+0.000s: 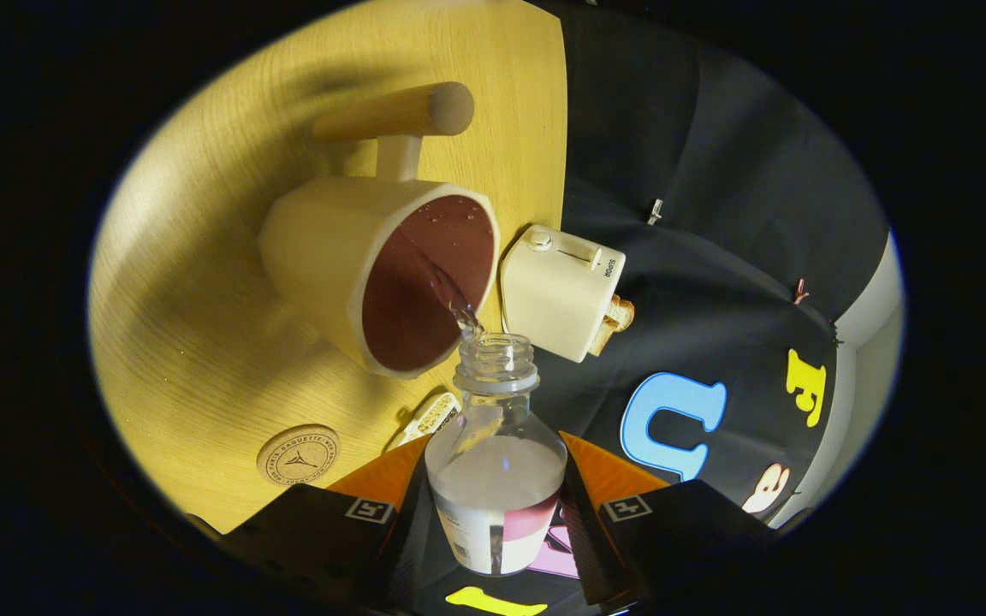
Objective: Take the bottle from table, then pour the juice into the cup, finally place the bottle on the coaster
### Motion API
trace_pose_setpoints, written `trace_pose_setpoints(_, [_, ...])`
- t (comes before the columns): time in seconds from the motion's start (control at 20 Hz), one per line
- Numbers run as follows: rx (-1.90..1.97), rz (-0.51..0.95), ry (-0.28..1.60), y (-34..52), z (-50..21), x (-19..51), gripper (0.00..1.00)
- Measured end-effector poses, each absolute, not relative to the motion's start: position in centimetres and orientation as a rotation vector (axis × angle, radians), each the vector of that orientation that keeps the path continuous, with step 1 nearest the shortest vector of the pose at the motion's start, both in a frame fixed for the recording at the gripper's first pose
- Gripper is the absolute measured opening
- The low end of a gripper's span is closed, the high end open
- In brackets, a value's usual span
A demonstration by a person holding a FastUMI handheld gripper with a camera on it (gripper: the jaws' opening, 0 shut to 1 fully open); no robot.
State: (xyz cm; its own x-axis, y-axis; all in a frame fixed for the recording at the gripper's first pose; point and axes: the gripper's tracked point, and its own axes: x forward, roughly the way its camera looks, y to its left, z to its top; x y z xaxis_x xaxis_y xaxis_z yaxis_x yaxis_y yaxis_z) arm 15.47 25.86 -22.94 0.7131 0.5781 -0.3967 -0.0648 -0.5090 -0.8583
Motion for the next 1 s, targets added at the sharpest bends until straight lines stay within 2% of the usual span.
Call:
trace_pose_setpoints(0.65, [-2.040, 0.869, -0.461, 25.9, -23.3, 15.1, 0.73])
trace_pose_setpoints(1.0, [-2.112, 0.897, -0.572, 27.2, -23.1, 14.8, 0.73])
